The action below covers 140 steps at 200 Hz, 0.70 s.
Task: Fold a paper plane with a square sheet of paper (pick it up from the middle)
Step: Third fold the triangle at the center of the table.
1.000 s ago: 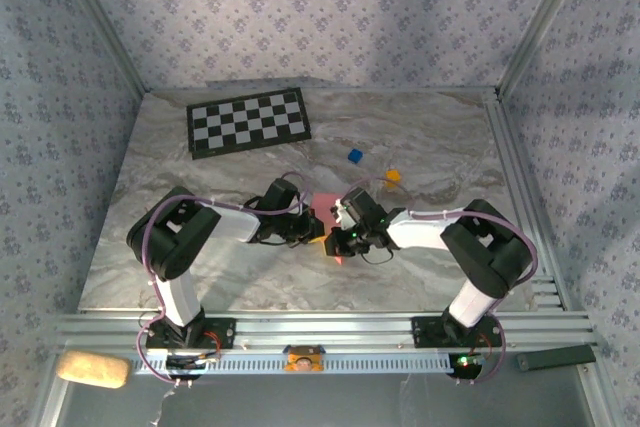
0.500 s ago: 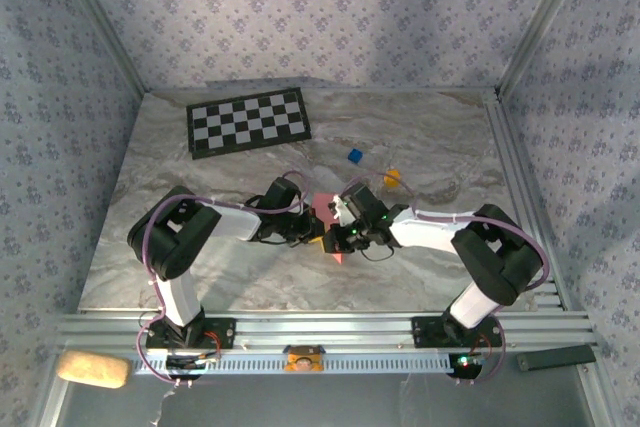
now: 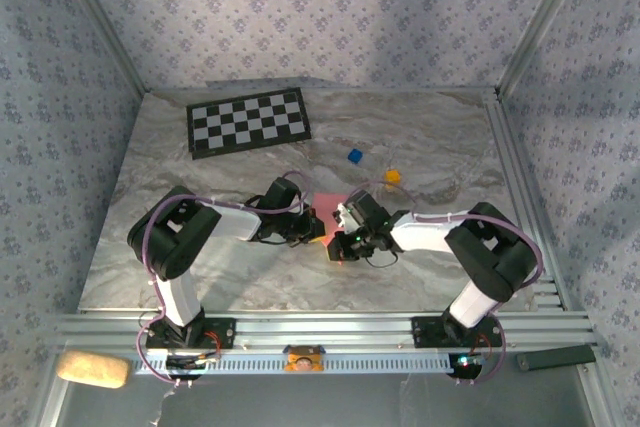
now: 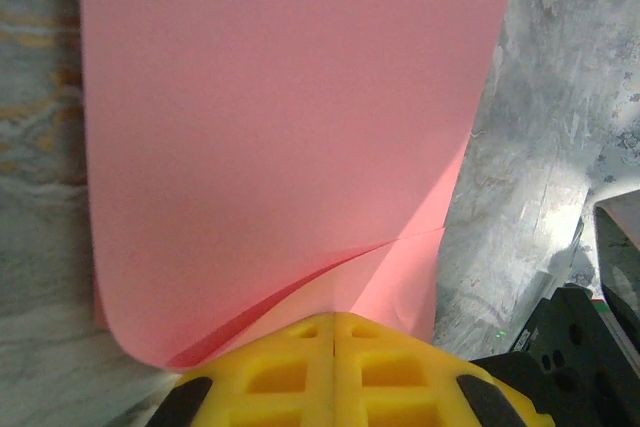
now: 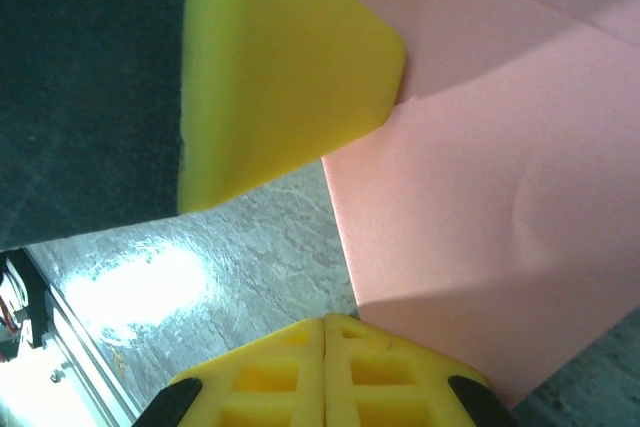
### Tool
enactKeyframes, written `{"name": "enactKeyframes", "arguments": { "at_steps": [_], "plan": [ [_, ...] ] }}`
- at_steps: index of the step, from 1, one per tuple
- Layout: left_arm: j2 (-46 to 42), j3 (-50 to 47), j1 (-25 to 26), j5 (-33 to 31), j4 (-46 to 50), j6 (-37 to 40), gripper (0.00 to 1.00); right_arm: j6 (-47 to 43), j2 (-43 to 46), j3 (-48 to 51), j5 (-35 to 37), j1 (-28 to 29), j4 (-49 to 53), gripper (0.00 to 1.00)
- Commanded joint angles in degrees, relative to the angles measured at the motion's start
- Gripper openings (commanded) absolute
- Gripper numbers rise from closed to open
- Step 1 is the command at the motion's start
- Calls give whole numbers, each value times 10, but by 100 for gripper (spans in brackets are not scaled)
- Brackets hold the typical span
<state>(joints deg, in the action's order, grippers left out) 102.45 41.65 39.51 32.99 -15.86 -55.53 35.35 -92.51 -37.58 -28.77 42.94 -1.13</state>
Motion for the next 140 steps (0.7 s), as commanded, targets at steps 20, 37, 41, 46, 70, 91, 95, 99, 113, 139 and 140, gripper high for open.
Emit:
{"name": "enactKeyframes", "arguments": {
  "at_steps": [20, 37, 41, 46, 70, 91, 95, 99, 113, 139, 140],
  "plan": [
    [16, 5, 1, -23, 49, 17, 0, 28, 16, 40, -3, -13, -19, 8],
    [17, 6, 1, -23, 51, 17, 0, 30, 21, 48, -7, -18, -25, 8],
    [17, 6, 0, -24, 51, 17, 0, 31, 22, 50, -7, -19, -25, 8],
    [17, 6, 1, -24, 52, 17, 0, 31, 24, 52, -8, -19, -25, 8],
    [18, 8, 0, -27, 60, 17, 0, 31, 34, 65, -11, -23, -28, 9],
    [19, 7, 1, -29, 61, 16, 0, 35, 44, 84, -14, -27, -35, 9],
    [19, 8, 1, -29, 61, 15, 0, 35, 45, 87, -16, -28, -37, 9],
    [20, 8, 1, -29, 60, 15, 0, 36, 46, 91, -17, -29, -40, 9],
    [20, 8, 1, -29, 60, 15, 0, 38, 50, 103, -19, -32, -42, 9],
    [20, 8, 0, -29, 61, 14, 0, 25, 67, 115, -21, -32, -19, 8],
    [20, 8, 0, -30, 61, 14, 0, 24, 69, 116, -21, -32, -18, 8]
  ]
}}
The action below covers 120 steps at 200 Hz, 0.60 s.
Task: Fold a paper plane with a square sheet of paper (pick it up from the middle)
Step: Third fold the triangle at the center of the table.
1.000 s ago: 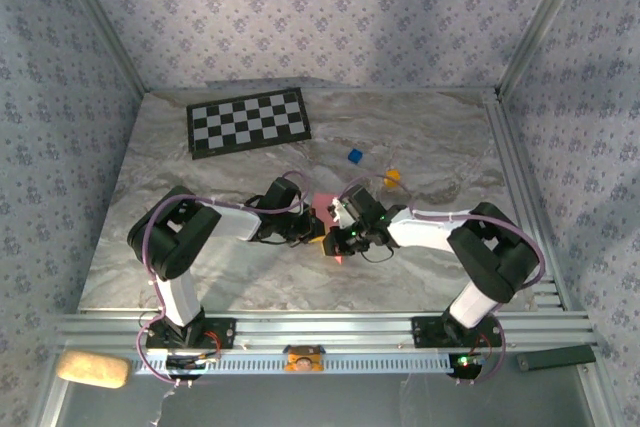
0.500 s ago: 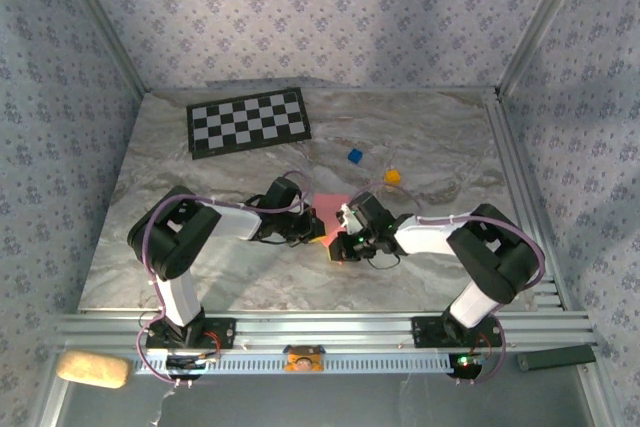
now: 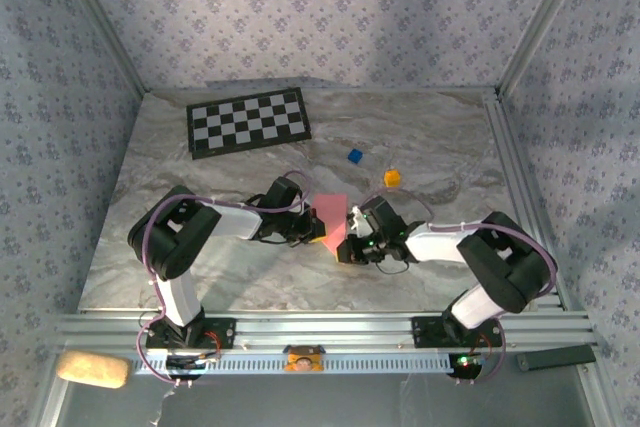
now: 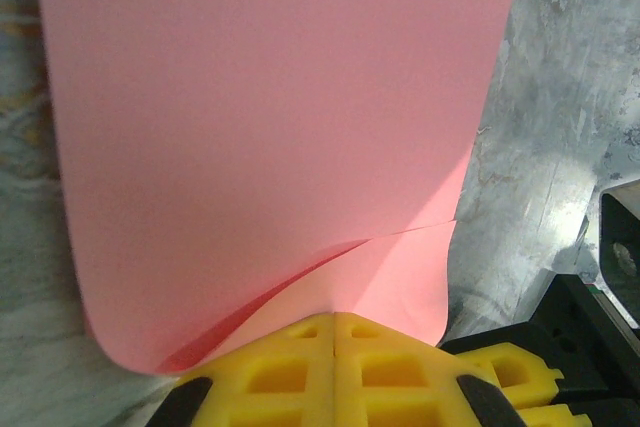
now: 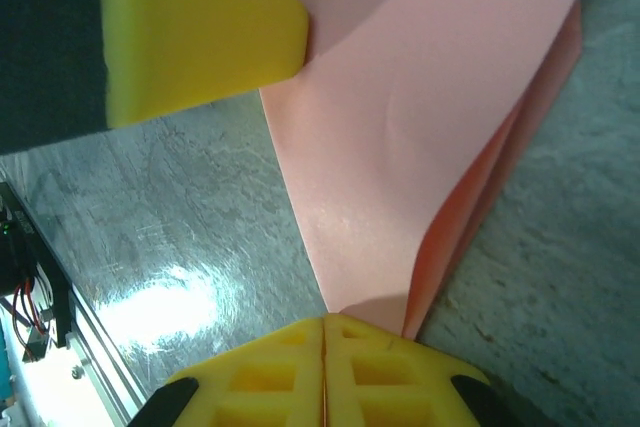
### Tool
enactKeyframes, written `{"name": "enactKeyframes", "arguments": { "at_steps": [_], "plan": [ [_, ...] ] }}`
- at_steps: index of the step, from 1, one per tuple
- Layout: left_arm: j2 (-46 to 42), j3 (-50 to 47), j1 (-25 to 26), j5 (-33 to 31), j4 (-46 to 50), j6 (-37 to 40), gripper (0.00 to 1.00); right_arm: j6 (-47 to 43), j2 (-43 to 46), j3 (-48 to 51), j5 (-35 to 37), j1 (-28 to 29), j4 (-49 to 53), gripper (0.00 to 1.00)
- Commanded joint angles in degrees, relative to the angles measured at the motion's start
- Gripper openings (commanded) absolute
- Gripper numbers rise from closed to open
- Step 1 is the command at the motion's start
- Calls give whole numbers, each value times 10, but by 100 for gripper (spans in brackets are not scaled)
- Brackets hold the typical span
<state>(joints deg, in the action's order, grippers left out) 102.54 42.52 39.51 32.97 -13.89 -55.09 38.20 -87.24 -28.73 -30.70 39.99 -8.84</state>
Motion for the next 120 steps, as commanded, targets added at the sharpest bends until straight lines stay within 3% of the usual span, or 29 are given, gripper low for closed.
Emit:
{"name": "enactKeyframes", "arguments": {
  "at_steps": [1, 51, 96, 120],
  "plan": [
    [19, -1, 0, -30, 41, 9, 0, -5, 17, 28, -1, -3, 61, 8],
    [20, -1, 0, -27, 39, 9, 0, -57, 60, 16, 7, -13, 153, 6],
    [17, -3, 2, -24, 32, 5, 0, -30, 112, -36, -23, -21, 143, 7],
    [16, -3, 3, -25, 26, -2, 0, 3, 77, -73, -2, -24, 139, 7]
  ]
}}
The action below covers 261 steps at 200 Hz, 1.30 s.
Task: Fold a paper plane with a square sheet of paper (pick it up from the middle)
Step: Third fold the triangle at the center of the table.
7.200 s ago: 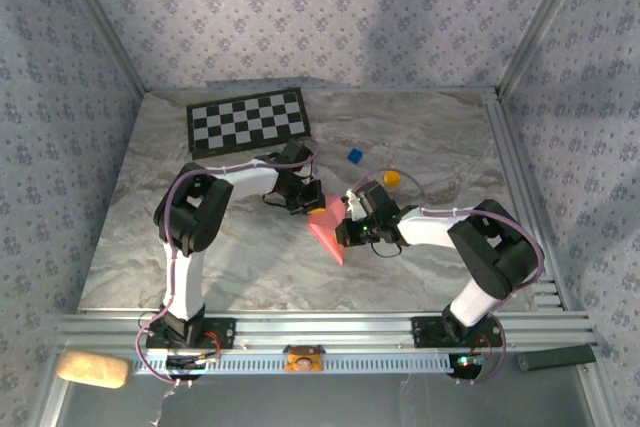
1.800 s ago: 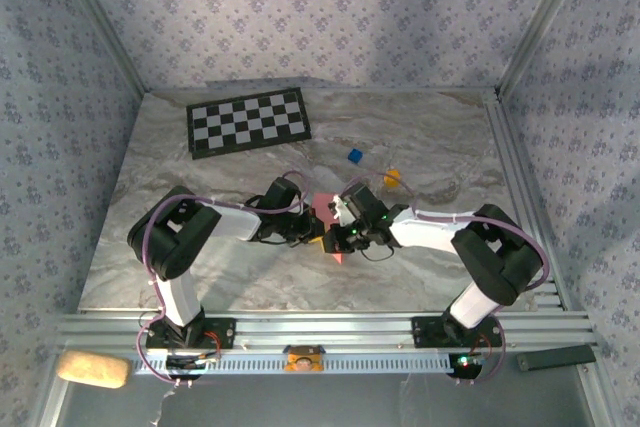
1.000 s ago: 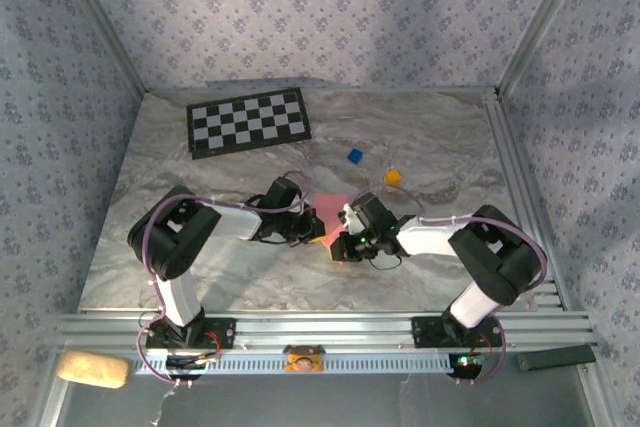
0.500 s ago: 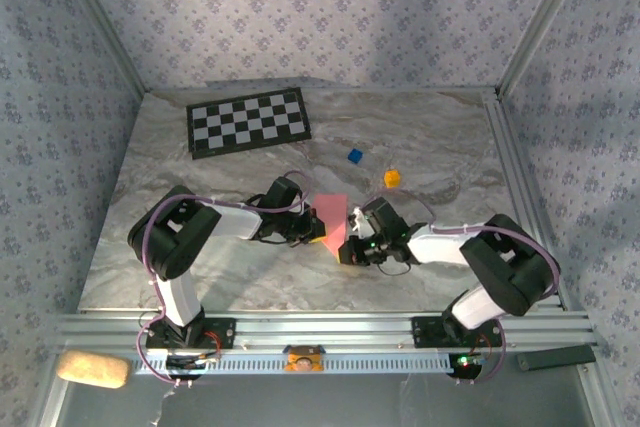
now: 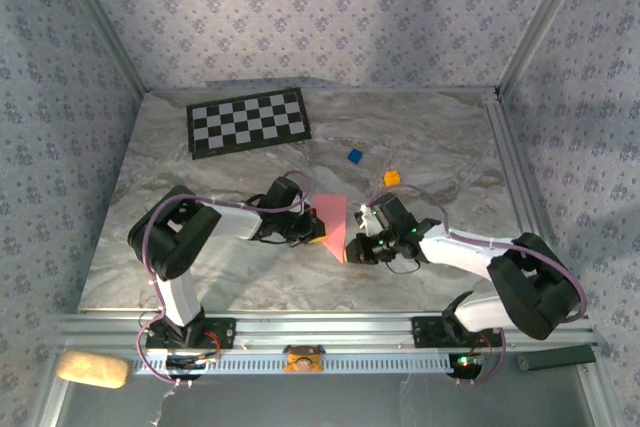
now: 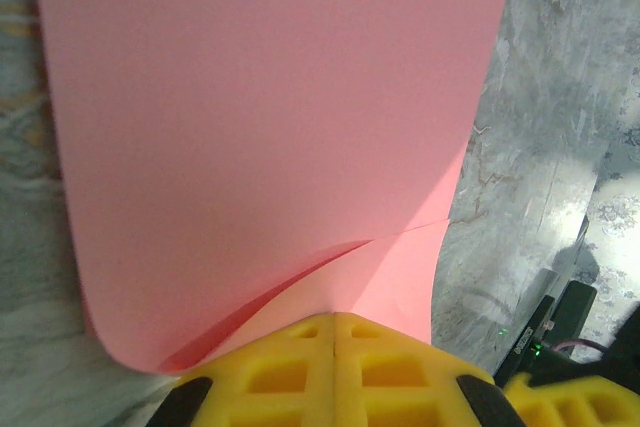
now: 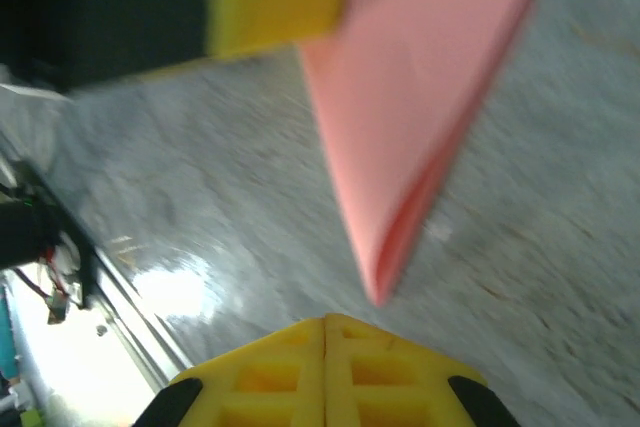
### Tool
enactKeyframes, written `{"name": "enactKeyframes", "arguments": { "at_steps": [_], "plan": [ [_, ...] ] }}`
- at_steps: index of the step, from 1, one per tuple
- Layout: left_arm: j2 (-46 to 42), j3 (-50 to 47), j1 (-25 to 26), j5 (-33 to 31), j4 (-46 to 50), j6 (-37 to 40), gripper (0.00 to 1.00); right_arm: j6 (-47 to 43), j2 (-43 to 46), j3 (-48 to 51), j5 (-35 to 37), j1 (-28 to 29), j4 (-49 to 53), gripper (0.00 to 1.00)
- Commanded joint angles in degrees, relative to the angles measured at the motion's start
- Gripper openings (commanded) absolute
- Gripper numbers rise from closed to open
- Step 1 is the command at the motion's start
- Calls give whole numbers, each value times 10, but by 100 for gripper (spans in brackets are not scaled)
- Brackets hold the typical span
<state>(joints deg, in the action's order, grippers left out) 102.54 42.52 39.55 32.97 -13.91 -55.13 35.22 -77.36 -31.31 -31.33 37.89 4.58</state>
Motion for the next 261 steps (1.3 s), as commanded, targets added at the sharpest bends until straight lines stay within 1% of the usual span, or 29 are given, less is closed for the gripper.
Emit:
{"name": "enactKeyframes", "arguments": {
  "at_steps": [1, 25, 53, 80, 105, 125, 146, 160, 194, 210, 236, 261],
  "plan": [
    [16, -4, 3, -26, 26, -1, 0, 34, -24, -48, 5, -3, 3, 7],
    [15, -4, 5, -26, 23, -4, 0, 77, -84, -70, 8, 6, -40, 7],
    [12, -3, 5, -27, 24, -5, 0, 90, -144, -100, 18, 14, -28, 6],
    [10, 0, 5, -26, 26, -2, 0, 85, -174, -108, 26, 14, -9, 6],
    [5, 8, 4, -24, 34, 7, 0, 66, -182, -97, 47, 13, 29, 5],
    [-7, 36, 2, -21, 65, 29, 0, 74, -187, -74, 43, 5, 18, 5],
    [-29, 56, -5, -10, 59, 27, 5, 73, -189, -66, 35, 1, 10, 4],
    [-45, 72, -3, -12, 81, 41, 6, 70, -192, -70, 32, -1, 9, 4],
    [-47, 78, 1, -12, 143, 49, 1, 65, -199, -81, 31, -4, 8, 4],
    [-39, 68, 3, -6, 139, 42, 1, 64, -203, -83, 34, -4, 9, 3],
    [-23, 60, 6, 6, 108, 34, 1, 68, -201, -78, 38, -4, 5, 3],
    [-6, 67, 7, -12, 107, 40, 1, 67, -201, -74, 37, -4, 5, 3]
  ]
}}
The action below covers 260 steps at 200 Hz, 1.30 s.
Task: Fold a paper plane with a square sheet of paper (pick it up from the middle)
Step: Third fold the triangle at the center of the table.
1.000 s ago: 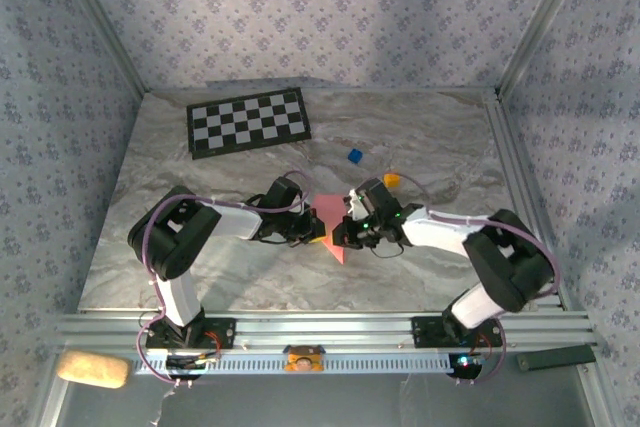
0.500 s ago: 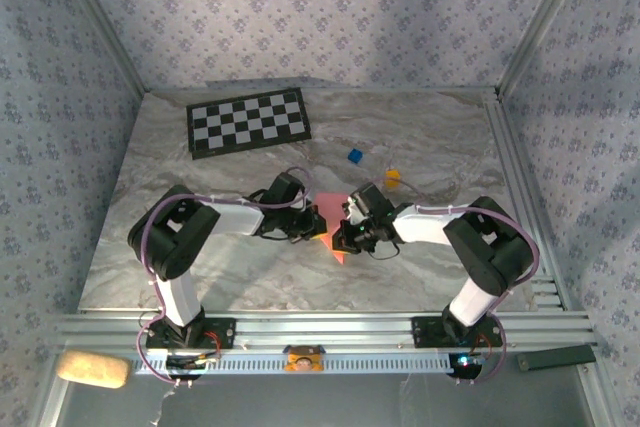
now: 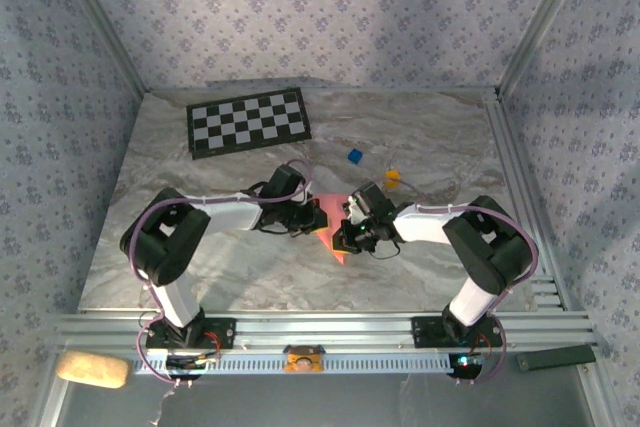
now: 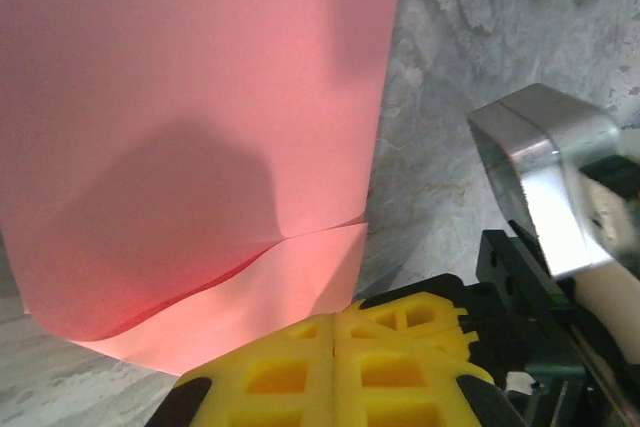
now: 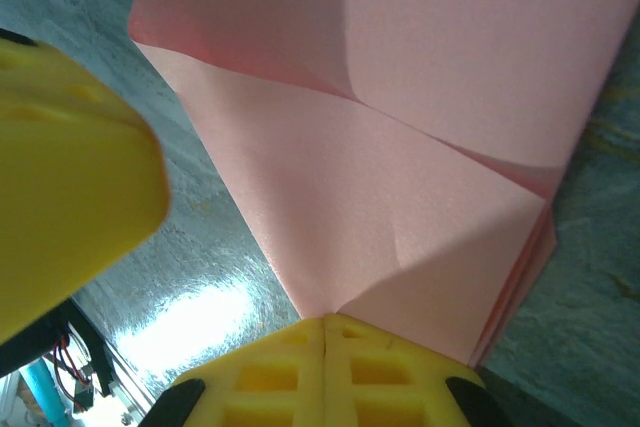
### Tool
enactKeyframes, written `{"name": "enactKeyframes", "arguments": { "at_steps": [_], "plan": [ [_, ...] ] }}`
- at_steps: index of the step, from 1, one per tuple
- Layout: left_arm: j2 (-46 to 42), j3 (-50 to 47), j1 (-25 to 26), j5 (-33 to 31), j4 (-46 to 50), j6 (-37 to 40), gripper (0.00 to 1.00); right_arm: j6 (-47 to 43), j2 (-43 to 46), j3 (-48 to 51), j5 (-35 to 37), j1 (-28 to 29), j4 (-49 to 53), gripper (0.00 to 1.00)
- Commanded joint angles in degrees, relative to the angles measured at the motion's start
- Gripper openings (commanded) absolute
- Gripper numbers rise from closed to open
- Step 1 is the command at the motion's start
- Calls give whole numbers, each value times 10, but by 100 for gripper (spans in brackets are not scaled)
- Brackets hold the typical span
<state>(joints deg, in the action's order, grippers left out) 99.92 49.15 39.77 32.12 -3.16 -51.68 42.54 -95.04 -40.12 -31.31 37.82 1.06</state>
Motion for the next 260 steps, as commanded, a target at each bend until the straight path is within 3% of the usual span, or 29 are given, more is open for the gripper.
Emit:
{"name": "enactKeyframes", "arguments": {
  "at_steps": [1, 68, 159, 214, 260],
  "plan": [
    [21, 1, 4, -4, 0, 6, 1, -6, -25, 14, 37, -3, 40, 3],
    [56, -4, -30, -45, 4, 10, 0, -17, -29, 24, 42, -4, 51, 2],
    [53, -16, -111, -22, -10, 44, 0, -24, -31, 31, 42, -6, 49, 1],
    [-34, -35, -101, -23, -25, 39, 5, -27, -28, 26, 40, -12, 56, 1],
    [-43, -45, -47, -10, -52, 26, 6, -26, -30, 25, 39, -12, 53, 1]
  ]
}}
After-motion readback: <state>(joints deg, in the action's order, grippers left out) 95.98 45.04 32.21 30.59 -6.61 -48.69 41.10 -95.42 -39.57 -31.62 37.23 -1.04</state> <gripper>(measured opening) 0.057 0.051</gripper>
